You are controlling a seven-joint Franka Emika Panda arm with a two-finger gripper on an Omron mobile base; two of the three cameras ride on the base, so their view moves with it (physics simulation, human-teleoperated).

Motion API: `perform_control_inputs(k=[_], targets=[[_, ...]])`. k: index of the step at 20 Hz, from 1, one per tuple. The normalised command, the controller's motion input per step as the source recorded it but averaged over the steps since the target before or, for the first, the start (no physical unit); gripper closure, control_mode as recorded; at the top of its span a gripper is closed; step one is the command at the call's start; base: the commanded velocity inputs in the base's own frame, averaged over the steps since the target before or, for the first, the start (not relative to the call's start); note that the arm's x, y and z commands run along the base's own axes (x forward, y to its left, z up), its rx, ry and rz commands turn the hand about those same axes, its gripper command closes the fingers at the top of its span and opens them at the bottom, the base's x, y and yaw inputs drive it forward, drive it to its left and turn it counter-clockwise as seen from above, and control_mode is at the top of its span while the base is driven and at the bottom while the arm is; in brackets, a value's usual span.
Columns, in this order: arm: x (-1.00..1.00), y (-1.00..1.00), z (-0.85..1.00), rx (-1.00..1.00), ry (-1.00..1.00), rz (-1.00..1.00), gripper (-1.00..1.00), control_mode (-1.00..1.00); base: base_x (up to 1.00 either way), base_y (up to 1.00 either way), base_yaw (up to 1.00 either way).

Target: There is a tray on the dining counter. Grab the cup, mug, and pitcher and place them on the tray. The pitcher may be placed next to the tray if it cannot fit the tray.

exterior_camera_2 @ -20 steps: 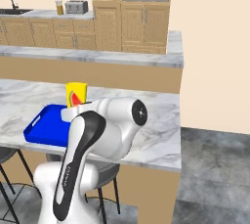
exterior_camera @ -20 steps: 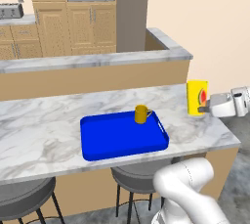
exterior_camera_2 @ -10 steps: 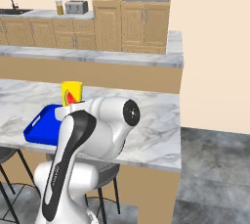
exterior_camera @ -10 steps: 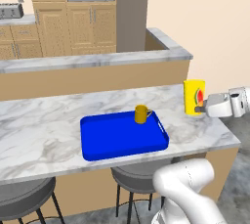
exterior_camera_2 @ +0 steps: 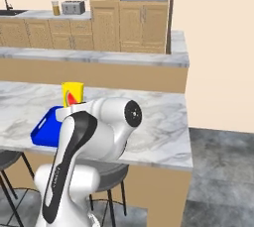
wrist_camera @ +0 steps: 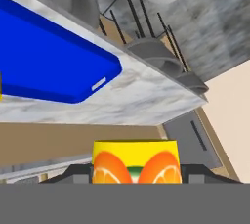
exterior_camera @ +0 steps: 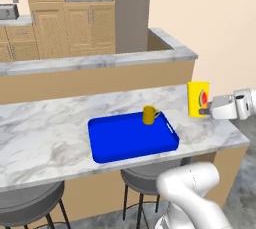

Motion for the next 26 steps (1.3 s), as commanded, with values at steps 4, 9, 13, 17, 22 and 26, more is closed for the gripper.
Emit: perform_control_inputs(k=[4, 9, 13, 17, 22, 26], targets=[[0.0, 0.0, 0.0, 0.0, 0.0, 0.0, 1.0, 1.0, -0.51, 0.06, -0.12], [0.0, 0.0, 0.0, 0.0, 0.0, 0.0, 1.0, 1.0, -0.5, 0.14, -0.13], [0.0, 0.0, 0.0, 0.0, 0.0, 0.0, 1.0, 1.0, -0.2, 0.22, -0.08], [0.01, 0.21, 0.0, 0.0, 0.0, -0.08, 1.0, -1.0, 0.0, 0.04, -0.01], [0.07, 0.29, 0.0, 0.0, -0.01, -0.25, 1.0, -1.0, 0.0, 0.0, 0.0], [0.35, 0.37, -0.14, -0.01, -0.01, -0.47, 1.0, -1.0, 0.0, 0.0, 0.0]])
